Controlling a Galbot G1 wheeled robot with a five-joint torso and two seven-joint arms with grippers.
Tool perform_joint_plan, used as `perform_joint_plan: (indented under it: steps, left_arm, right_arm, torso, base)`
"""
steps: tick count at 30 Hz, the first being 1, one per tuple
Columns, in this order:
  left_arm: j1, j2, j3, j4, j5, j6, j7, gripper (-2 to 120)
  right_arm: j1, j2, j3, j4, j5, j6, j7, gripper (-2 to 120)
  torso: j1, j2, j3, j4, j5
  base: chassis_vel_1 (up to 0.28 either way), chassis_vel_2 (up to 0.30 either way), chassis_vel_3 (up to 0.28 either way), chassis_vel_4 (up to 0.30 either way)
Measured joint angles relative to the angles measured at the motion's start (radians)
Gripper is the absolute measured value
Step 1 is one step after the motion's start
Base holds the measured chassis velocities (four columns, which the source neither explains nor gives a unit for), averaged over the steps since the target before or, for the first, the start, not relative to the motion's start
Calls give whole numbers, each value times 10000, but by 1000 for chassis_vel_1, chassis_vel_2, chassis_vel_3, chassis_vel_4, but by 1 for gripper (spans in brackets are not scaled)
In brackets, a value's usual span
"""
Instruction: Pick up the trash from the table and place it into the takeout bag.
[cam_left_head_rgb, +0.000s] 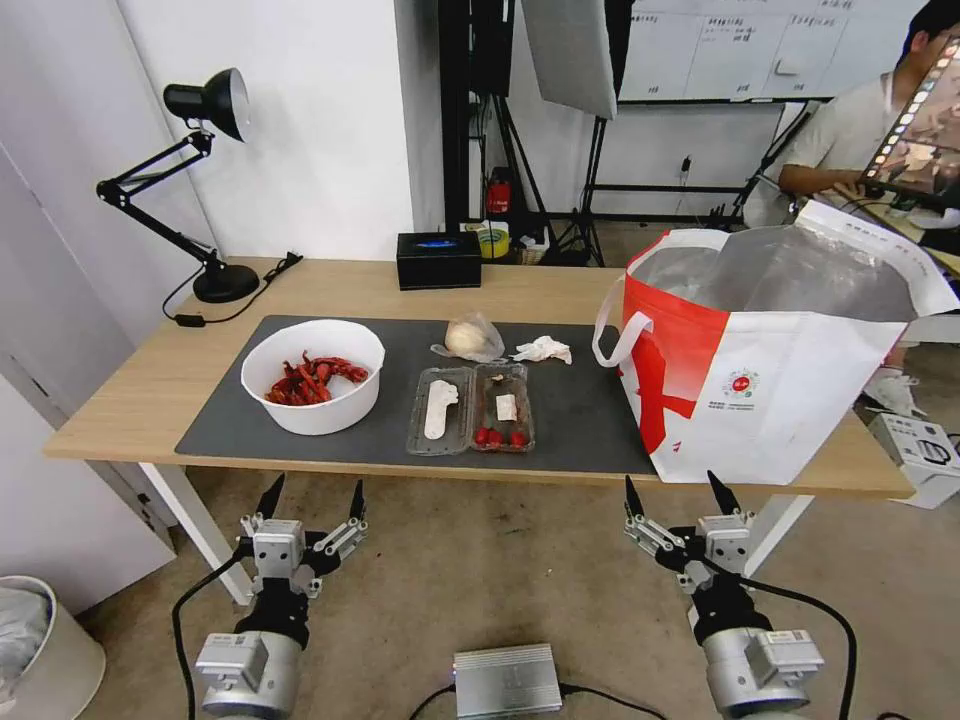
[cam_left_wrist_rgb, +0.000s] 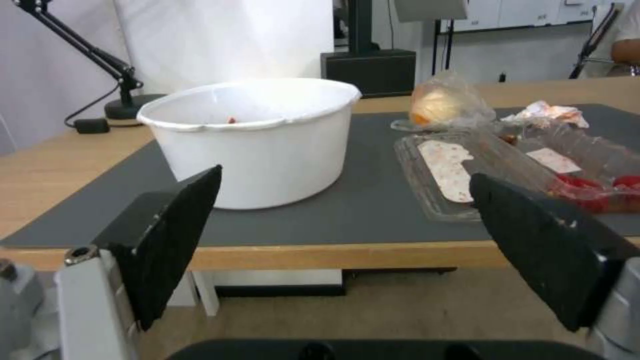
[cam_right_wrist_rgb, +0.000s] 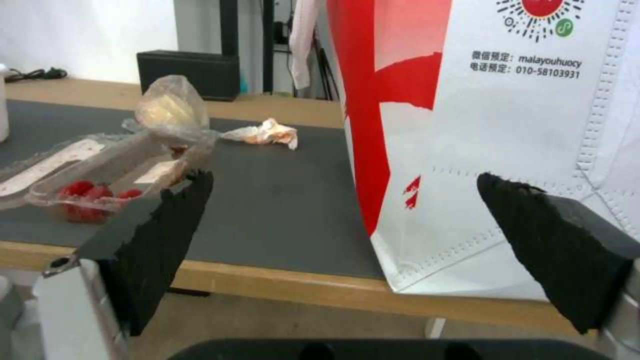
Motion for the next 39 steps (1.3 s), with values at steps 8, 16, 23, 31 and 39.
perform_joint_plan:
  steps: [8,16,23,31,39]
  left_arm:
    - [0,0,0,0,0,0,0,100]
    - [0,0,0,1,0,0,0,100]
    - [-1,0,0,0,0,0,0,100]
    - [0,0,0,0,0,0,0,100]
    - [-914,319,293,544,-1179,-659,315,100]
  right_arm:
    - [0,0,0,0,0,0,0,100]
    - [-1,-1,1,0,0,0,0,100]
    - [0,0,0,0,0,0,0,100]
    - [0,0,0,0,0,0,0,100]
    - [424,-749,-140,-96,535,-204,148,100]
  torso:
    - [0,0,0,0,0]
    - [0,0,0,0,0]
    - [0,0,0,0,0]
    - [0,0,0,0,0]
    - [-1,0,-1,-5,-5]
  base:
    - [0,0,0,0]
    - [0,0,0,0]
    - [0,0,0,0]
    - [0,0,0,0]
    - [0,0,0,0]
